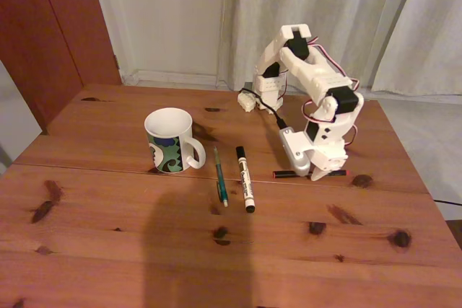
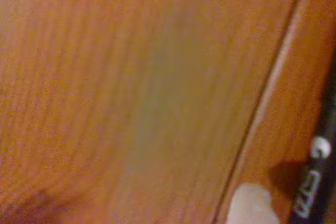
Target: Clean up the desk and place the pens and markers into the cup
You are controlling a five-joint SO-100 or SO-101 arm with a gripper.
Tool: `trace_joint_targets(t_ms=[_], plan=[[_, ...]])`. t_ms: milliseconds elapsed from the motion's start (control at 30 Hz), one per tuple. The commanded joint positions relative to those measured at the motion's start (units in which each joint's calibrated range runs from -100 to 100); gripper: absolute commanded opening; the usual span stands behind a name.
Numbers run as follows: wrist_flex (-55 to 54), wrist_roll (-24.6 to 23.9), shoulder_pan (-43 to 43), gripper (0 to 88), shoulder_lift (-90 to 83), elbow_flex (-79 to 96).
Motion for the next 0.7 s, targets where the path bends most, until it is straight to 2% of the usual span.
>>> trace_joint_targets(t_ms=[0,167,667], plan=[[-1.0,0.5,1.4,22.4,0.0,-1.6],[-0.6,2.1,1.5,22.3,1.8,-1.5],[-0.2,2.6,2.4,22.5,1.9,-1.5]])
